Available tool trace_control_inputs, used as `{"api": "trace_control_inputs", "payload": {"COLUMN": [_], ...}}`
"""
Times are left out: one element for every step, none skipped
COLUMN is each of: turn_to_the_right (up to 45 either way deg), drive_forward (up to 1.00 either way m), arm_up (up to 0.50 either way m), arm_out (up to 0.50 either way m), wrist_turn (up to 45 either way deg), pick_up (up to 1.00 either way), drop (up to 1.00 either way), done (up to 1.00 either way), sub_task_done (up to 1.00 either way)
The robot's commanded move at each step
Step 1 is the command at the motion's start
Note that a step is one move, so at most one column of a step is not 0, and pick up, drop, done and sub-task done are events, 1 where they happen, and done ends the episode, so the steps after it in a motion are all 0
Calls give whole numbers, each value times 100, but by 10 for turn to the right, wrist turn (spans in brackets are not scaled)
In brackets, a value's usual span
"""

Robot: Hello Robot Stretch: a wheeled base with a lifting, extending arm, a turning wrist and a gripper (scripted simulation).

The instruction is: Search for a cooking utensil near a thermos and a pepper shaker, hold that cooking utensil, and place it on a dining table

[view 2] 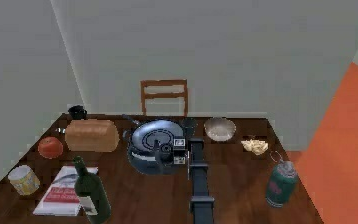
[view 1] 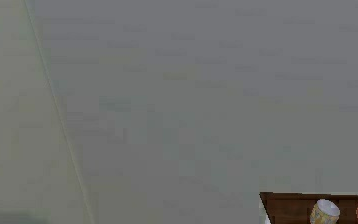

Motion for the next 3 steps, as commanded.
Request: {"api": "trace_control_inputs", "payload": {"turn_to_the_right": [0,0,0], "drive_forward": [0,0,0], "arm_up": [0,10,16], "arm_out": [0,0,0], "wrist_turn": [0,0,0], "pick_up": [100,0,0], "drop": [0,0,0], "done": [0,0,0], "sub_task_done": [0,0,0]}}
